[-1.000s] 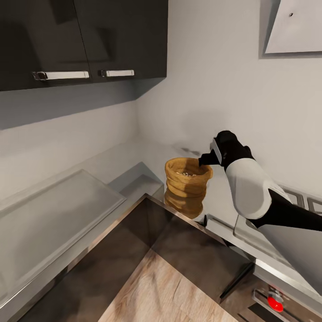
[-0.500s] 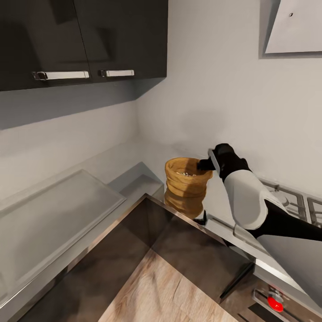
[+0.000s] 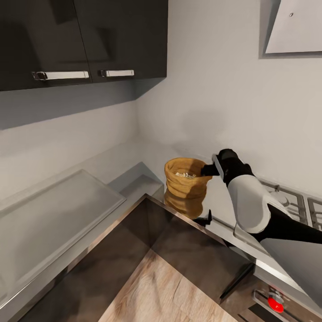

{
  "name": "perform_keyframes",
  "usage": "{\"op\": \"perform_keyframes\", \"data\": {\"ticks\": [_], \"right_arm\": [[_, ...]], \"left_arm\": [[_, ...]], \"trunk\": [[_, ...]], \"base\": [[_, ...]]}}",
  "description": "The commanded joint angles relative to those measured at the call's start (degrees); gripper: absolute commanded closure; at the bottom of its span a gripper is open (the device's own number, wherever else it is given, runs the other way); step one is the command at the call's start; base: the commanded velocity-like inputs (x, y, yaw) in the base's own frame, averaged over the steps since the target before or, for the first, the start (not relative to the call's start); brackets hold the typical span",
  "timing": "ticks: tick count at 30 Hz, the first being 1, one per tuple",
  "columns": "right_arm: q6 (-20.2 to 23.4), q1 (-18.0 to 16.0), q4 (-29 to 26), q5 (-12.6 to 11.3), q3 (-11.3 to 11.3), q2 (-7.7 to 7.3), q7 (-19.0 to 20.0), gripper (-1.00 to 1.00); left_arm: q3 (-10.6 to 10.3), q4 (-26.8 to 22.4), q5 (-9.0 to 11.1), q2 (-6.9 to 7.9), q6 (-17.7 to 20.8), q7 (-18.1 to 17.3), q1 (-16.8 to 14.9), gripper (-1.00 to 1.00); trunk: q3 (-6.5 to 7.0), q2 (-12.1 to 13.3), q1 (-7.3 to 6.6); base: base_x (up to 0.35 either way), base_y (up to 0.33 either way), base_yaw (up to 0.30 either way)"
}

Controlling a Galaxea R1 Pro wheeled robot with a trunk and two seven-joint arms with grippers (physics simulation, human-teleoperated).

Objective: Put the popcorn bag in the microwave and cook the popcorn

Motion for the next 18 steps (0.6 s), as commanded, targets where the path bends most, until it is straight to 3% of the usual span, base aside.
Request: {"op": "perform_keyframes", "data": {"ticks": [1,12,13,18], "right_arm": [[0.2,0.0,-0.1,0.6,-0.4,0.06,0.5,-1.0],[0.6,0.7,0.5,0.5,-0.4,0.51,0.8,-1.0],[0.5,0.9,0.6,0.5,-0.4,0.52,0.9,1.0],[0.6,1.1,0.8,-1.1,-0.4,0.42,0.9,1.0]], "left_arm": [[0.1,-0.1,0.1,-0.02,-0.1,0.2,0.0,-1.0],[0.1,-0.1,0.1,-0.02,-0.1,0.2,0.0,-1.0],[0.1,0.0,0.1,-0.02,-0.1,0.2,0.0,-1.0],[0.1,0.0,0.1,-0.02,-0.1,0.2,0.0,-1.0]], "trunk": [[-0.07,-0.1,0.01],[-0.07,-0.1,0.01],[-0.07,-0.1,0.01],[-0.07,-0.1,0.01]], "base": [[0.002,0.0,0.0],[0.0,0.0,0.0],[0.0,0.0,0.0],[0.0,0.0,0.0]]}}
